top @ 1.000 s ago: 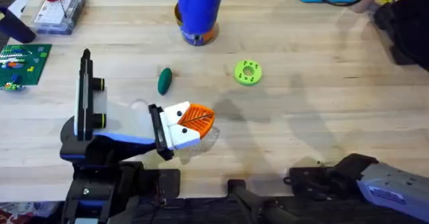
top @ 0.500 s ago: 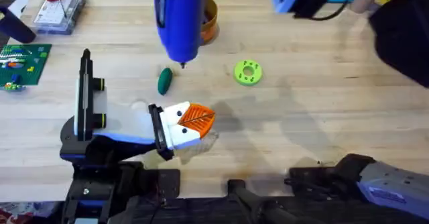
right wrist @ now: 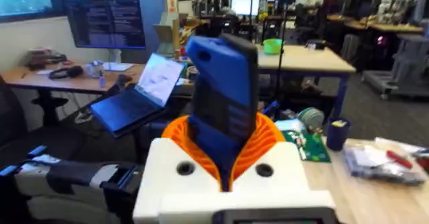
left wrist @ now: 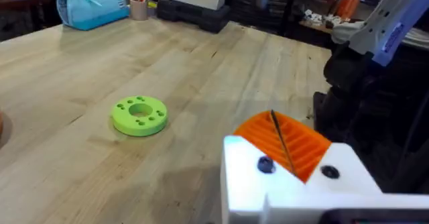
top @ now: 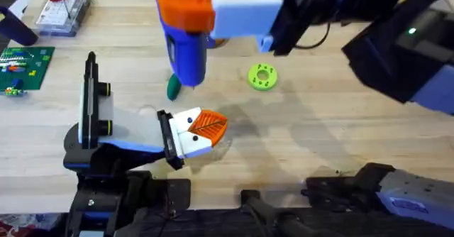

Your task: Pick up the gripper from the table and insert it into the empty holder that is missing its gripper. Then pick up a screw, insert it into the mounting hole, and use the screwdriver to tighten it. Finally, clean up the table by picking up the vegetable and placing it into the bucket.

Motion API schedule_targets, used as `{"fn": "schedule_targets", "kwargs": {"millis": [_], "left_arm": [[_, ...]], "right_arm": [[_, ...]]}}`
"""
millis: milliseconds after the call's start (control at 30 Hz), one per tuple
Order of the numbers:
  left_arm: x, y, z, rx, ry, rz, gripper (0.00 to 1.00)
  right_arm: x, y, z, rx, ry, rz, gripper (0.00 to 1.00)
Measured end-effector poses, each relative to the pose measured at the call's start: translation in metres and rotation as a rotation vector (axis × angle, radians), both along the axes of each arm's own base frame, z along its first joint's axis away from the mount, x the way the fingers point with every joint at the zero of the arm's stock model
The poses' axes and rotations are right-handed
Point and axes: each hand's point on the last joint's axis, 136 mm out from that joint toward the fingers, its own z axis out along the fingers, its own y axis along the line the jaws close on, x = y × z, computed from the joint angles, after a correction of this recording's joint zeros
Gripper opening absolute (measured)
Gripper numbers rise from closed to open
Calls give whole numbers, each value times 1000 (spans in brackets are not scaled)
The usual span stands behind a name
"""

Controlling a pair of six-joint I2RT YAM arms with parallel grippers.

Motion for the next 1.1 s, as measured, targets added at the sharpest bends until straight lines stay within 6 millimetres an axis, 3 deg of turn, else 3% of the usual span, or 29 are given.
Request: {"fn": "schedule_targets", "kwargs": {"millis": [433, 733, 1100], "left_arm": [[0, 0, 0, 0, 0, 0, 4], [0, 0, 0, 0, 0, 0, 4], [0, 0, 0, 0, 0, 0, 4]], "right_arm": [[-12, 7, -8, -12, 13, 37, 26], [-6, 21, -26, -42, 40, 50, 26], [-14, 24, -27, -37, 11, 74, 26]]}}
